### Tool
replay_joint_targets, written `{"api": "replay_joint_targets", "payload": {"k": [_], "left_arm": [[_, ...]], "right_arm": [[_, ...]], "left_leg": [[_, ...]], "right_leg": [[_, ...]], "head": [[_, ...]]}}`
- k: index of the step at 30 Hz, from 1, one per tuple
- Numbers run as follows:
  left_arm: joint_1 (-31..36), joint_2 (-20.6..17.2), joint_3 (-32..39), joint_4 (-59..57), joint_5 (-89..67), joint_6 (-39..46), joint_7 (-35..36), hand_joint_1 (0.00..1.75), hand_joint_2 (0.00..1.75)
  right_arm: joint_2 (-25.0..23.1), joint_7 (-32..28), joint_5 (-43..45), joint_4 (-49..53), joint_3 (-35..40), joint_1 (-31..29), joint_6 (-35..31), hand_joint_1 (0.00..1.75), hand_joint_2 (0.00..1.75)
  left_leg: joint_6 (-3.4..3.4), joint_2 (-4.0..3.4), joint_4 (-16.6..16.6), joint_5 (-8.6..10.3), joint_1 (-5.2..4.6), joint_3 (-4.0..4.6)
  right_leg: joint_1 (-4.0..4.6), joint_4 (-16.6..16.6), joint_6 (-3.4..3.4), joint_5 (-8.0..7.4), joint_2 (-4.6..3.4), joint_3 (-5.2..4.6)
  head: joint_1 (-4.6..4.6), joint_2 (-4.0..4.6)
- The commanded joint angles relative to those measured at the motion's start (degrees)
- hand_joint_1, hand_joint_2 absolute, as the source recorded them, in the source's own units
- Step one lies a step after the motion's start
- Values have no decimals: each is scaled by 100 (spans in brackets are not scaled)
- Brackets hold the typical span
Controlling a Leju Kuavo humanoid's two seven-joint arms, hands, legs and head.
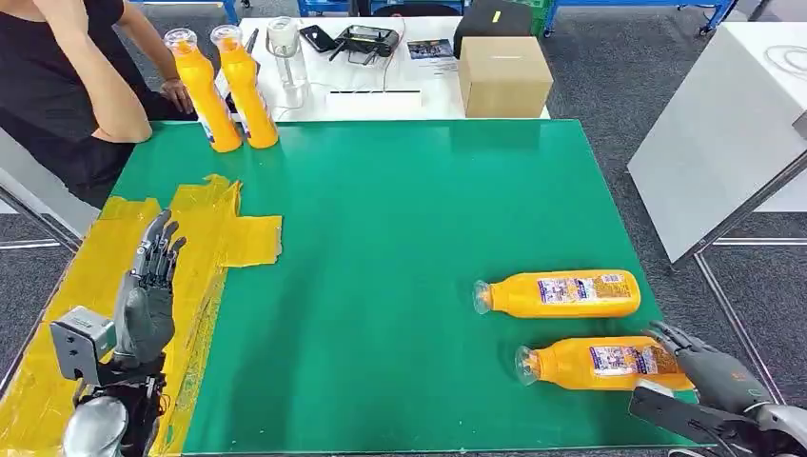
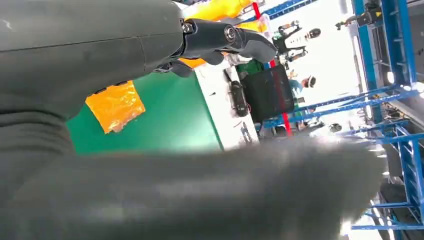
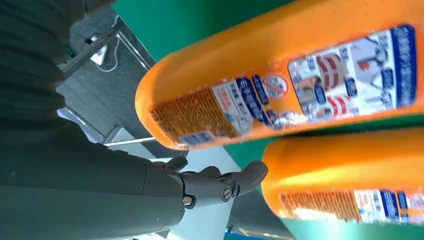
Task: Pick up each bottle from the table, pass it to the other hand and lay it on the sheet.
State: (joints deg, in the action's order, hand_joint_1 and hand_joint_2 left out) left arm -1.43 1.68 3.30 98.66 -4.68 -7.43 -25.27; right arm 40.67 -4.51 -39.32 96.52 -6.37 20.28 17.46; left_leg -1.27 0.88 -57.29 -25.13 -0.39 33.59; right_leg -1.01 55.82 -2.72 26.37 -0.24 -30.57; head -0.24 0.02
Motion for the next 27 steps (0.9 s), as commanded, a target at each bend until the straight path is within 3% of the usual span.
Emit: {"api": "replay_joint_targets", "payload": {"k": [1, 10, 13, 16, 17, 18, 19, 20, 21, 22, 24, 25, 26, 27], "left_arm": [[322, -121, -167, -528, 98, -45, 26, 0, 175], [452, -170, -301, -700, 244, -92, 61, 0, 175], [493, -173, -359, -745, 318, -120, 79, 0, 175], [548, -171, -412, -773, 371, -125, 110, 0, 175], [552, -172, -418, -777, 377, -122, 115, 0, 175], [563, -168, -425, -784, 378, -124, 115, 0, 175], [579, -172, -438, -806, 382, -133, 118, 0, 175], [598, -163, -445, -820, 387, -133, 122, 0, 175], [622, -157, -455, -838, 392, -135, 125, 0, 175], [662, -153, -472, -889, 396, -138, 125, 0, 175], [711, -145, -486, -926, 404, -138, 131, 0, 175], [711, -145, -486, -926, 404, -138, 131, 0, 175], [711, -145, -486, -926, 404, -138, 131, 0, 175], [735, -152, -491, -958, 405, -138, 133, 0, 175]], "right_arm": [[284, 154, 201, -751, 963, -371, 41, 0, 175], [308, 356, 134, -1592, 2091, -843, -239, 2, 175], [-144, 399, -189, -2377, 2753, -1273, -514, 3, 175], [-626, 428, -485, -3323, 3366, -1755, -897, 17, 175], [-654, 425, -480, -3400, 3437, -1808, -943, 17, 175], [-683, 425, -479, -3438, 3458, -1817, -940, 33, 175], [-773, 437, -527, -3620, 3552, -1895, -951, 61, 175], [-849, 452, -577, -3712, 3620, -1921, -970, 120, 175], [-927, 465, -618, -3821, 3677, -1950, -996, 140, 175], [-1026, 474, -657, -4010, 3741, -2013, -1024, 143, 175], [-1082, 469, -669, -4103, 3784, -2022, -1052, 169, 175], [-1082, 469, -669, -4103, 3784, -2022, -1052, 169, 175], [-1082, 469, -669, -4103, 3784, -2022, -1052, 169, 175], [-1078, 456, -663, -4144, 3794, -2037, -1075, 169, 175]], "left_leg": [[10, -7, 10, -5, 18, -29], [8, 4, 10, -1, 16, -24], [10, 5, 15, 0, 24, -38], [15, 3, 30, 4, 40, -64], [8, 3, 15, 2, 29, -43], [11, 3, 23, 3, 34, -57], [11, -18, 19, -2, 41, -63], [19, -63, 11, -17, 46, -65], [26, -73, 30, -8, 57, -79], [35, -90, 30, -29, 84, -124], [51, -113, 32, -53, 134, -170], [57, -153, 34, -69, 164, -201], [51, -136, 62, -33, 151, -172], [86, -199, 28, -80, 204, -193]], "right_leg": [[20, -28, 12, -4, 3, 38], [17, -24, 9, -3, 11, 33], [25, -37, 11, -7, 9, 46], [41, -64, 17, -16, 10, 68], [29, -38, 9, -10, 3, 37], [34, -50, 13, -12, 5, 48], [42, -52, 13, -15, -18, 38], [53, -49, 12, -16, -60, 53], [64, -75, 20, -31, -63, 68], [85, -96, 30, -34, -89, 114], [131, -144, 38, -39, -114, 132], [163, -176, 70, -37, -150, 173], [151, -197, 64, -66, -126, 146], [201, -198, 81, -36, -184, 176]], "head": [[0, 0], [0, 0], [0, 0], [0, 0], [0, 0], [2, 0], [0, 0], [3, 0], [-2, 0], [0, 0], [7, 0], [7, 0], [9, 0], [9, 0]]}}
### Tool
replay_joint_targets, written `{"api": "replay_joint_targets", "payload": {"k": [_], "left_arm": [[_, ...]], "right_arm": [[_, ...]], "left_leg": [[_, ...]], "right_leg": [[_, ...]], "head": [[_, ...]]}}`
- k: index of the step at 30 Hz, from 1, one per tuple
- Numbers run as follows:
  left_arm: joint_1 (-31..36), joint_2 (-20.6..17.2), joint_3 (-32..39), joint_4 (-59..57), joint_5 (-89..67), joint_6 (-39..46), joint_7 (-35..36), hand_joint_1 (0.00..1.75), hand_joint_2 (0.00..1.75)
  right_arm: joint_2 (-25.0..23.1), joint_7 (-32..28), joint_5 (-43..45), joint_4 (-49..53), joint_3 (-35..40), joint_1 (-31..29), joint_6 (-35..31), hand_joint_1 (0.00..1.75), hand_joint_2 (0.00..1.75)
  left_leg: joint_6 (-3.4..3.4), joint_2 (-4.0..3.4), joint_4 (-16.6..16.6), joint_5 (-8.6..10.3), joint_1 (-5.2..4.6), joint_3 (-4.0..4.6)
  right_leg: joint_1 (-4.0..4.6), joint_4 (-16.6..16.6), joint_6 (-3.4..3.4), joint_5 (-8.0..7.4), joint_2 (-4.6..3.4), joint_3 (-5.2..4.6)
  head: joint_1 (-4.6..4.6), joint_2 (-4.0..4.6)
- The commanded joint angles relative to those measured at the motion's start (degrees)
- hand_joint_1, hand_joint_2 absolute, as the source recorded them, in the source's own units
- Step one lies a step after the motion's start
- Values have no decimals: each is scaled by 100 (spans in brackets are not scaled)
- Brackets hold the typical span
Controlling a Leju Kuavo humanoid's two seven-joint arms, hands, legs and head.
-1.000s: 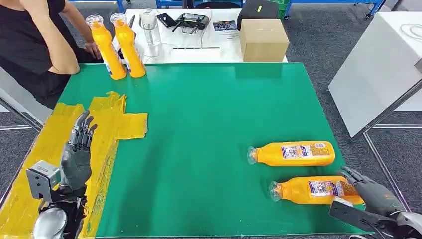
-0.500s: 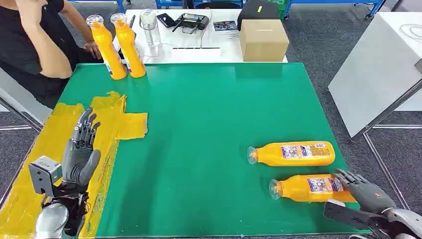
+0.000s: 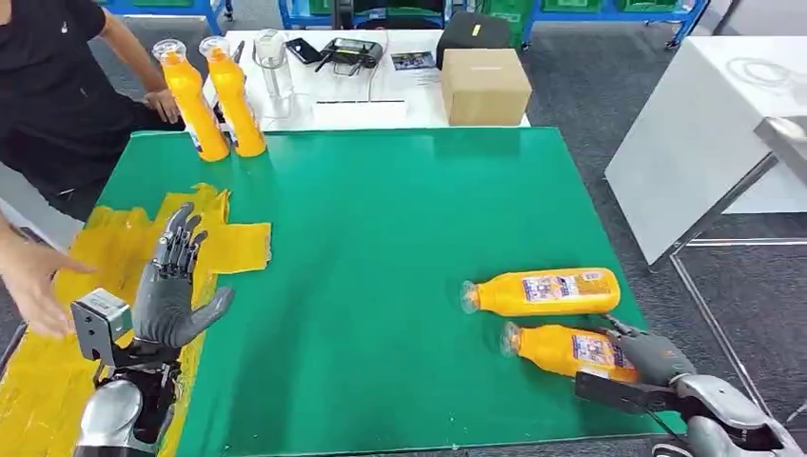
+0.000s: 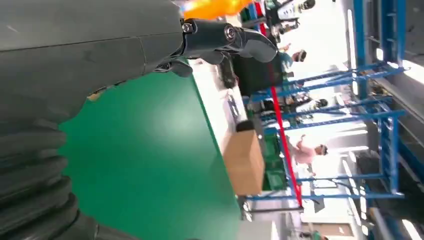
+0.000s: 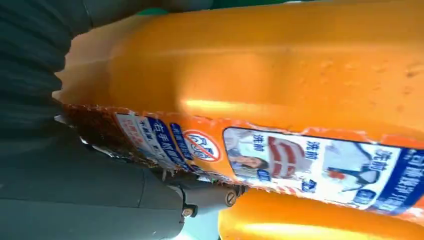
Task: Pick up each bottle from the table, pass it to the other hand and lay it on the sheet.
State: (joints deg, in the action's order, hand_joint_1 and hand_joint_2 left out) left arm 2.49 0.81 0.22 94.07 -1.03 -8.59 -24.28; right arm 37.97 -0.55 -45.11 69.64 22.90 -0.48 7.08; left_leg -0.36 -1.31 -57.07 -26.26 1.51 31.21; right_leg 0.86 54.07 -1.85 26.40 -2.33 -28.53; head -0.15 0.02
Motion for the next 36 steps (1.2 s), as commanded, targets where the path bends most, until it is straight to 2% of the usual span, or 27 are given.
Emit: {"api": "replay_joint_targets", "payload": {"k": [1, 2, 3, 4, 5, 6, 7, 8, 9, 10, 11, 13, 14, 16, 17, 18, 19, 21, 22, 23, 24, 25, 26, 27, 29, 33, 36], "left_arm": [[347, -72, -194, -503, 51, -22, 38, 0, 175], [349, -76, -201, -502, 61, -18, 41, 0, 175], [352, -76, -202, -501, 67, -11, 42, 0, 175], [353, -76, -197, -500, 70, -4, 43, 0, 175], [350, -78, -192, -498, 72, -4, 44, 0, 175], [345, -71, -183, -500, 74, -5, 44, 0, 175], [340, -73, -175, -502, 76, -3, 44, 0, 175], [333, -76, -172, -503, 76, -5, 44, 0, 175], [333, -76, -172, -503, 76, -5, 44, 0, 175], [333, -76, -172, -503, 76, -5, 44, 0, 175], [333, -76, -172, -503, 76, -5, 44, 0, 175], [333, -76, -172, -503, 76, -5, 44, 0, 175], [333, -76, -172, -503, 76, -5, 44, 0, 175], [330, -74, -167, -499, 79, -3, 43, 0, 175], [322, -72, -159, -491, 83, -1, 41, 0, 175], [270, -74, -136, -443, 87, 13, 35, 0, 175], [217, -79, -111, -395, 95, 20, 25, 0, 0], [53, -73, -36, -243, 117, 26, 10, 0, 0], [-29, -62, 7, -167, 133, 37, -5, 0, 0], [-92, -55, 39, -102, 139, 35, -10, 0, 175], [-187, -31, 98, -13, 175, 36, -32, 0, 175], [-249, -28, 121, 47, 181, 24, -34, 0, 175], [-295, -17, 152, 88, 222, 8, -50, 0, 175], [-333, -12, 171, 132, 243, -10, -62, 0, 175], [-355, -7, 173, 177, 268, -40, -76, 0, 175], [-384, 36, 179, 252, 302, -120, -86, 0, 175], [-443, 79, 206, 289, 330, -133, -49, 0, 175]], "right_arm": [[-808, 37, -62, -1513, 893, 8, -77, 175, 175], [-807, 24, -14, -1508, 898, 8, -119, 175, 175], [-803, 21, 53, -1468, 874, 25, -159, 175, 175], [-804, 28, 94, -1427, 849, 28, -187, 175, 175], [-804, 30, 104, -1397, 842, 25, -194, 175, 175], [-808, 28, 173, -1327, 792, 46, -211, 175, 175], [-785, -4, 260, -1232, 742, 78, -217, 175, 175], [-761, -5, 281, -1171, 732, 92, -208, 175, 175], [-761, -5, 281, -1171, 732, 92, -208, 175, 175], [-761, -5, 281, -1171, 732, 92, -208, 175, 175], [-761, -5, 281, -1171, 732, 92, -208, 175, 175], [-761, -5, 281, -1171, 732, 92, -208, 175, 175], [-761, -5, 281, -1171, 732, 92, -208, 175, 175], [-758, -25, 348, -1121, 690, 122, -215, 175, 175], [-773, -85, 443, -1032, 619, 157, -265, 175, 175], [-776, -220, 634, -770, 481, 238, -344, 175, 175], [-765, -375, 821, -483, 359, 308, -396, 175, 175], [-947, -643, 1196, 222, -30, 436, -528, 175, 175], [-1084, -790, 1386, 505, -177, 439, -505, 175, 175], [-1233, -914, 1547, 785, -322, 430, -459, 175, 175], [-1453, -1189, 1866, 1164, -527, 415, -310, 175, 175], [-1582, -1229, 1970, 1367, -643, 368, -186, 175, 175], [-1726, -1348, 2158, 1555, -749, 299, -50, 175, 175], [-1847, -1404, 2316, 1721, -826, 164, 138, 175, 175], [-1939, -1514, 2634, 1781, -854, -140, 438, 175, 175], [-2230, -1525, 3014, 1415, -579, -1150, 708, 175, 175], [-2419, -1402, 3118, 1239, -339, -1620, 669, 175, 175]], "left_leg": [[-10, 12, 13, 42, 16, 65], [-18, -20, 4, 20, 41, 52], [-14, -47, -14, -16, 54, -6], [-25, -33, -5, 10, 39, 41], [-18, -67, -18, -27, 56, -32], [-25, -58, -21, 9, 43, 23], [-19, -83, -25, -2, 57, -3], [-29, -72, -18, 36, 45, 48], [-30, -81, -2, 40, 45, 41], [-34, -98, 11, 48, 52, 23], [-48, -86, 20, 70, 46, 51], [-44, -102, -3, 40, 57, 8], [-46, -86, 3, 53, 47, 33], [-37, -106, -9, 30, 58, 6], [-41, -83, 5, 51, 43, 45], [-36, -105, -7, 26, 59, 3], [-33, -83, 4, 45, 45, 42], [-39, -114, -9, 20, 55, -6], [-45, -70, 16, 63, 23, 74], [-32, -122, 1, 23, 48, 9], [-44, -110, 12, 41, 30, 46], [-39, -128, 2, 8, 55, -13], [-35, -135, 7, 9, 49, -5], [-36, -110, 25, 27, 32, 13], [-40, -113, 4, 14, 44, -27], [-42, -39, -1, 42, 0, 51], [-45, -17, 1, 72, -27, 113]], "right_leg": [[14, -44, 1, -29, 32, -40], [39, -51, 23, -1, 28, -26], [51, -41, 14, 38, 22, 30], [39, -43, 9, 20, 47, -20], [55, -42, 19, 47, 25, 48], [41, -29, 13, 29, 45, -5], [52, -40, 18, 33, 30, 28], [40, -41, 14, 15, 45, -23], [39, -57, 14, -6, 44, -15], [46, -94, -19, -88, 33, 3], [38, -109, -26, -120, 48, -22], [47, -99, -11, -92, 35, 21], [38, -97, -12, -98, 50, -4], [47, -95, -13, -89, 32, 24], [33, -97, -16, -100, 54, -16], [50, -99, -14, -87, 33, 24], [36, -98, -16, -96, 55, -16], [45, -91, -15, -78, 24, 29], [14, -87, -19, -96, 67, -54], [37, -91, -15, -85, 14, 9], [20, -84, -19, -90, 27, -28], [46, -96, -16, -74, 7, 44], [40, -96, -35, -95, 1, 89], [23, -93, -41, -111, 24, 71], [35, -80, -43, -119, 20, 106], [-10, -23, -54, -107, 84, 13], [-34, 10, -52, -108, 119, -55]], "head": [[2, 0], [2, 0], [2, 0], [0, 0], [0, 0], [0, 0], [4, 0], [2, 0], [0, 0], [-4, 0], [2, 0], [-2, 0], [0, 0], [0, 0], [-2, 0], [0, 0], [0, 0], [-2, 0], [2, 0], [0, 0], [0, 0], [0, 0], [-4, 0], [2, 0], [-5, 0], [-13, 0], [-7, 0]]}}
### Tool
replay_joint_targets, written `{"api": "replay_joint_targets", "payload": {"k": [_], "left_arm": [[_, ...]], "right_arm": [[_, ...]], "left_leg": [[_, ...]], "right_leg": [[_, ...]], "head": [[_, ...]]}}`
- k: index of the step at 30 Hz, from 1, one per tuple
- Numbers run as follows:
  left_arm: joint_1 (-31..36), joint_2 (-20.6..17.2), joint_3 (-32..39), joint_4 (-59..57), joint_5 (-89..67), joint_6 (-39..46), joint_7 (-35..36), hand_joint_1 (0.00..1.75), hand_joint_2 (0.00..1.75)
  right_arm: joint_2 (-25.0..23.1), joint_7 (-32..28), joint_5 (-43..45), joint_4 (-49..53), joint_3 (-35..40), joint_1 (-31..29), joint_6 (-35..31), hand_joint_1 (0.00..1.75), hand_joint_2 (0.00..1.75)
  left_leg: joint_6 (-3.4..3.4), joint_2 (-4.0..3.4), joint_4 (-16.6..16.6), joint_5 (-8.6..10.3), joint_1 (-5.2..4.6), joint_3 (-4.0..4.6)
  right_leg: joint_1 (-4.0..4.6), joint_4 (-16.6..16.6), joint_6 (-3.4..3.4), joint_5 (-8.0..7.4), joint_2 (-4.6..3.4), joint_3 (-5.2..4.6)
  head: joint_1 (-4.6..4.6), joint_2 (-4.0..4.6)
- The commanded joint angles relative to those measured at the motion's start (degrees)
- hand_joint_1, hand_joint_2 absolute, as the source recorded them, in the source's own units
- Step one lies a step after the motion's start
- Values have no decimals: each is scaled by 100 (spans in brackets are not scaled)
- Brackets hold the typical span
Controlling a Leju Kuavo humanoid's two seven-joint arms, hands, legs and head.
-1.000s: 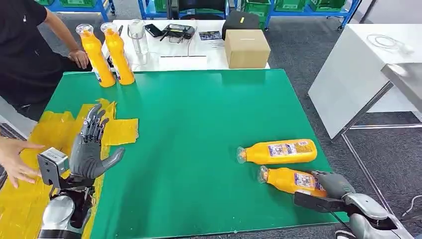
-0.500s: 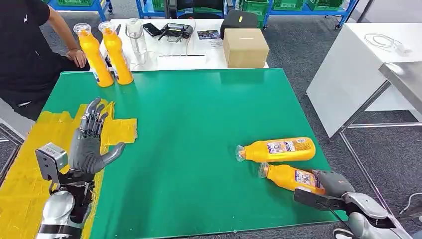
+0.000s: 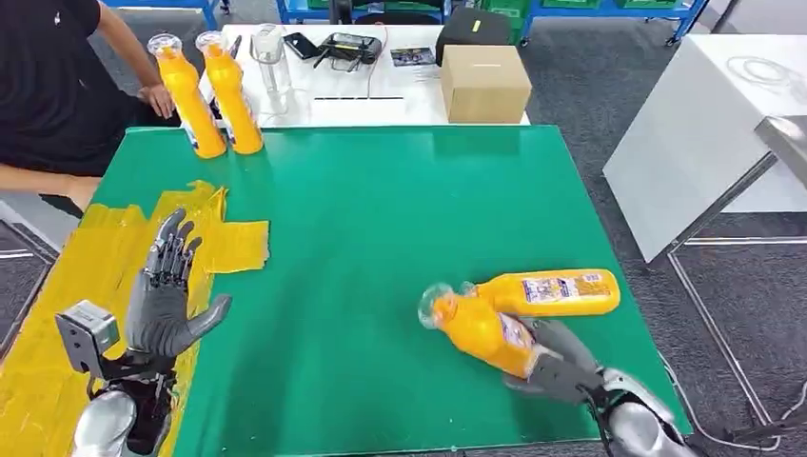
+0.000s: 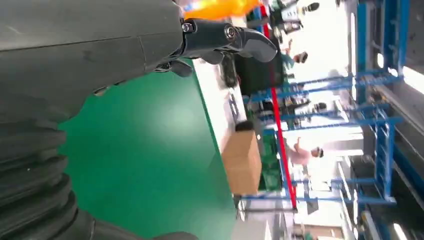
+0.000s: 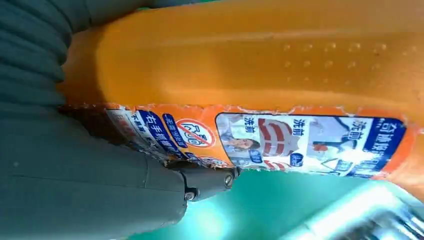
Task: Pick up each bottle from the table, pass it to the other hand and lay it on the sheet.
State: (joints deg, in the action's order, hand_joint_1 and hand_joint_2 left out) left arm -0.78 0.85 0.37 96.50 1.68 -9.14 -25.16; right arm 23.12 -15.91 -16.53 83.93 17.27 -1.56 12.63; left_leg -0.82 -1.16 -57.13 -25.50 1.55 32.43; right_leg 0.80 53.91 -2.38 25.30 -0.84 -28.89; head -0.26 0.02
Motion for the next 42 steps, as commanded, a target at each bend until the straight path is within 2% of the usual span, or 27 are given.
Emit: {"api": "replay_joint_targets", "payload": {"k": [1, 5, 11, 16, 21, 24, 30, 33, 42], "left_arm": [[-149, 75, 193, 61, 60, -88, 38, 0, 175], [-229, 143, 192, 43, 380, -312, 181, 0, 175], [50, 393, -153, -220, 1180, -732, 476, 0, 175], [93, 370, -235, -217, 1226, -672, 524, 0, 175], [317, 546, -492, -435, 1706, -769, 694, 0, 175], [231, 604, -576, -387, 1711, -742, 670, 0, 175], [154, 660, -601, -305, 1571, -652, 597, 0, 175], [147, 709, -610, -277, 1442, -586, 550, 0, 175], [179, 744, -630, -349, 1383, -585, 539, 0, 175]], "right_arm": [[-961, 178, 272, -174, 259, -1552, 98, 175, 175], [-1266, 286, 324, -455, 454, -1931, -135, 175, 175], [-2297, 428, 270, -1354, 751, -2686, -619, 175, 175], [-2354, 462, 244, -1445, 840, -2746, -726, 175, 175], [-3182, 580, 183, -2135, 1420, -3180, -816, 175, 175], [-3515, 607, 46, -2398, 1858, -3170, -926, 175, 175], [-3608, 598, -58, -2516, 2257, -3056, -1005, 175, 175], [-3740, 573, -152, -2707, 2608, -2940, -985, 175, 175], [-3898, 539, -246, -3033, 2984, -2864, -1034, 175, 175]], "left_leg": [[-1, -28, 4, 4, -12, 13], [-6, -3, 6, 12, -33, 29], [-9, 3, 8, 20, -42, 38], [-6, 30, 8, 26, -41, 47], [-5, 24, 3, 23, -42, 54], [-3, 15, 6, 23, -38, 65], [0, 47, 8, 26, -39, 68], [-1, 40, 10, 27, -41, 77], [-1, 51, 11, 28, -40, 75]], "right_leg": [[-15, 10, 1, -7, -28, -30], [-33, 26, 1, -4, -8, -46], [-41, 32, 4, -5, 5, -56], [-41, 31, 1, 0, 35, -58], [-42, 39, 1, 1, 27, -67], [-38, 37, 3, -2, 17, -79], [-39, 41, 2, 7, 50, -83], [-41, 44, 4, 6, 46, -92], [-42, 42, 5, 9, 57, -88]], "head": [[4, 0], [2, 0], [4, 0], [2, 0], [6, 0], [6, 0], [4, 0], [4, 0], [6, 0]]}}
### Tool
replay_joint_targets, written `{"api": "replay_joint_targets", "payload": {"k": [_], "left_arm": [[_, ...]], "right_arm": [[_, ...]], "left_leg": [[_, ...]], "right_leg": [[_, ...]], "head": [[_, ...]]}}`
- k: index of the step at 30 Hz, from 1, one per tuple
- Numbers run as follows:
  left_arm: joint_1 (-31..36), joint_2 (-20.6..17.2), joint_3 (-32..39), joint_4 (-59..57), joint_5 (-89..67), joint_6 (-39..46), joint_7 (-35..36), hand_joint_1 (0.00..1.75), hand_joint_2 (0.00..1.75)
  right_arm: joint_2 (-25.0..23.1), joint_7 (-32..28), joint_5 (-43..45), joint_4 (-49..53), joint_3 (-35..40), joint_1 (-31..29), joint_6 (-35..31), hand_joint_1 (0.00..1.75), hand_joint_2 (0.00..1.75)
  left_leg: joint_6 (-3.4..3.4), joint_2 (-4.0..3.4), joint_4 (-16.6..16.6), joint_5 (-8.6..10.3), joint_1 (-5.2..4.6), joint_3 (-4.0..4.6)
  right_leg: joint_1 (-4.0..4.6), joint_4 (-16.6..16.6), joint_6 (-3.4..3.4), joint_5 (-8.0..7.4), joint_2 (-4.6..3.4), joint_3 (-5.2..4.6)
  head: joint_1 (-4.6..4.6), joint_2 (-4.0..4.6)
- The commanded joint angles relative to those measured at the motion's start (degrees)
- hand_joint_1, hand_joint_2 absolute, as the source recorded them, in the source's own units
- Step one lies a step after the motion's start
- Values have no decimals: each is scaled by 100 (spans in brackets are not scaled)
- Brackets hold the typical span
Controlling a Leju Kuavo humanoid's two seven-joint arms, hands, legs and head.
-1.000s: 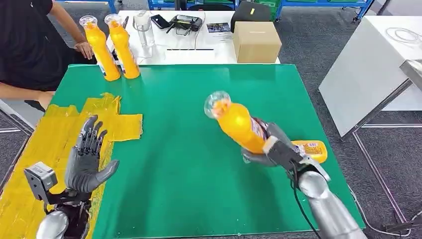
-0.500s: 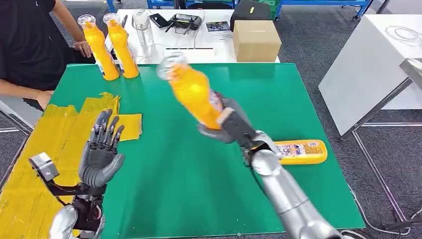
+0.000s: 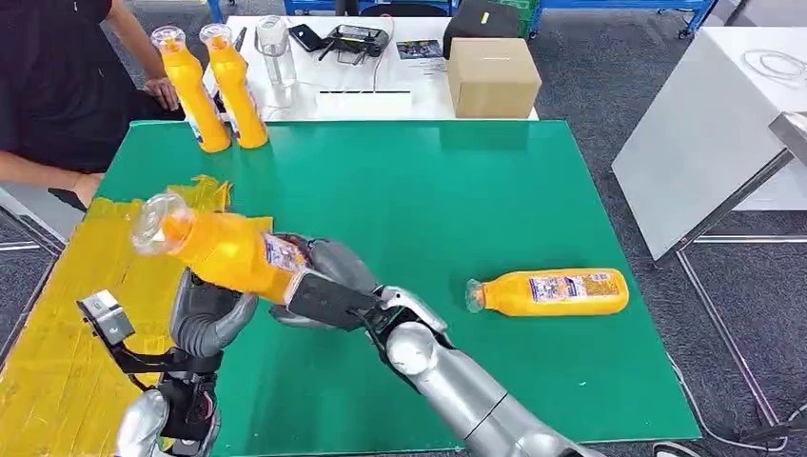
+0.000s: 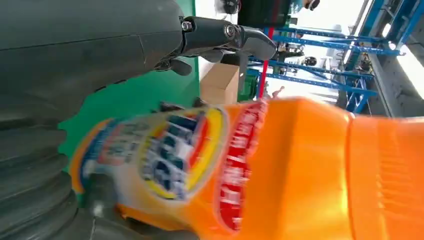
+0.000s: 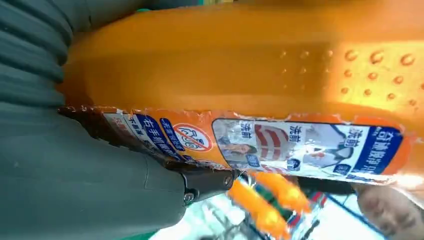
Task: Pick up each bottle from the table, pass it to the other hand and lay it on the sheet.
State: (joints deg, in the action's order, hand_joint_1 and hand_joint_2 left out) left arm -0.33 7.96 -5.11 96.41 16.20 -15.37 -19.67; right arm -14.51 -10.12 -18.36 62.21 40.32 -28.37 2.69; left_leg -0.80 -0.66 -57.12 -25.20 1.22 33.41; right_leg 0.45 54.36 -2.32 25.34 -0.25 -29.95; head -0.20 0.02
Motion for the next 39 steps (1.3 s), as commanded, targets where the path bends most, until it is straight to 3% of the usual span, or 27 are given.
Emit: {"api": "replay_joint_targets", "payload": {"k": [1, 18, 19, 20, 39], "left_arm": [[143, 42, -86, -358, -87, 51, -14, 0, 175], [246, 3, -222, -545, -269, 213, -3, 0, 175], [181, -23, -213, -582, -227, 153, -5, 169, 175], [130, -59, -238, -585, -168, 20, -54, 175, 175], [-224, -159, -316, -449, -422, -478, -267, 175, 175]], "right_arm": [[-167, -43, -74, -957, 744, -179, -49, 175, 175], [-361, -107, -196, -1500, 1142, -78, -128, 175, 175], [-364, -117, -199, -1499, 1152, -61, -139, 175, 175], [-362, -125, -201, -1495, 1157, -53, -146, 175, 175], [-233, -251, -537, -1595, 901, 4, -428, 175, 175]], "left_leg": [[-3, -1, 12, -3, -9, -26], [-2, 11, 12, -1, -8, -22], [-3, 18, 17, -2, -13, -33], [-1, 8, 13, 0, -7, -21], [-3, 11, 11, -2, -9, -21]], "right_leg": [[-9, -3, 0, 5, -3, 20], [-8, -3, 1, 8, 10, 16], [-14, -2, 1, 14, 16, 27], [-8, -5, 1, 7, 8, 16], [-11, -2, 1, 10, 11, 15]], "head": [[0, 0], [0, 0], [-2, 0], [0, 0], [0, 0]]}}
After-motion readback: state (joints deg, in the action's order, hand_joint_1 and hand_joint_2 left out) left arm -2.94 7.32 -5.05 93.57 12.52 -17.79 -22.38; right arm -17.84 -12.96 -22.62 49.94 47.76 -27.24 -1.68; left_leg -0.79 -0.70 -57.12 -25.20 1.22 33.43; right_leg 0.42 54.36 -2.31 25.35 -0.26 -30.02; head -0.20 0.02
